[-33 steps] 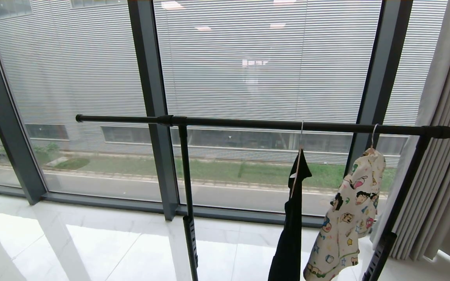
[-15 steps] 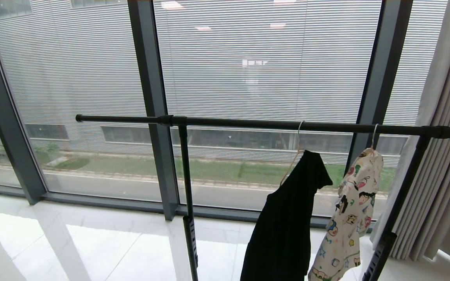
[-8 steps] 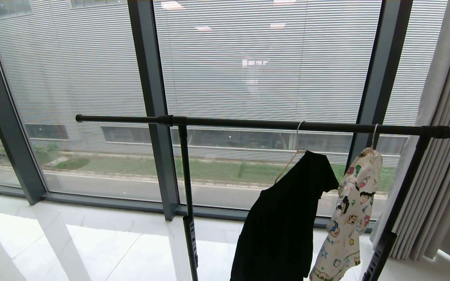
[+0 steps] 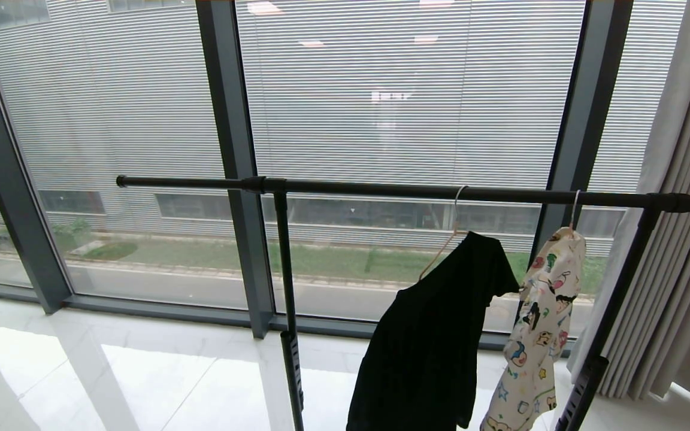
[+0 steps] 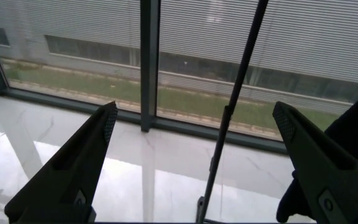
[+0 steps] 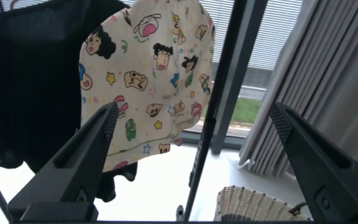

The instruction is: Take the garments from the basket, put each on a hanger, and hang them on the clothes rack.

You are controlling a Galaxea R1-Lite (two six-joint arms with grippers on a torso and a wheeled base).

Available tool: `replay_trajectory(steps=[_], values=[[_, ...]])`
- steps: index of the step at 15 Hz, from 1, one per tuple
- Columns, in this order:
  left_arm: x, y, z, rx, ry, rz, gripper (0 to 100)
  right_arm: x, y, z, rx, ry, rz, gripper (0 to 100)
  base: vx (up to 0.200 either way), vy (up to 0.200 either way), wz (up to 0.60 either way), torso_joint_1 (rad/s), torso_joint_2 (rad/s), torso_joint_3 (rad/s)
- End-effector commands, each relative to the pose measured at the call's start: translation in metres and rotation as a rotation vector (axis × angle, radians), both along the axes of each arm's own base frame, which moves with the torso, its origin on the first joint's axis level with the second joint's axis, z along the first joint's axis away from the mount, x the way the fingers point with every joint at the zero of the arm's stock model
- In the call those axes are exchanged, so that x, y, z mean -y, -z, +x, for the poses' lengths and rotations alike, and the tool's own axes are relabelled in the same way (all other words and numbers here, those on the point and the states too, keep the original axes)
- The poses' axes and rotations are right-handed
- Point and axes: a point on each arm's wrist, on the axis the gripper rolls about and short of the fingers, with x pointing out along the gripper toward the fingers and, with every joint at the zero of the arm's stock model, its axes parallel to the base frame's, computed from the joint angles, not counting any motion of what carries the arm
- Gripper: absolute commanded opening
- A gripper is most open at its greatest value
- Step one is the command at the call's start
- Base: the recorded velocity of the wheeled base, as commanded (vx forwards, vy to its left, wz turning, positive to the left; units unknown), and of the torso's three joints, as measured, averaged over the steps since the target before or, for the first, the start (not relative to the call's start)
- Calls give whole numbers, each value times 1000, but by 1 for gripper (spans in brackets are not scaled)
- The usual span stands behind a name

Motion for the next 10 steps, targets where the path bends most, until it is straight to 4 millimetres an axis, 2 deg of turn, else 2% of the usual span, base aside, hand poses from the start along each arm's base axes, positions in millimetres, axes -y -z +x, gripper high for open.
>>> replay_trajectory(steps=[1,10], values=[[0,1,-2,28,5,-2,100,0,1,0,-5,0,-1,100,0,0,0,0,0,0],[0,1,-2,28,5,-2,100,0,1,0,-4,0,10,100,0,0,0,0,0,0]])
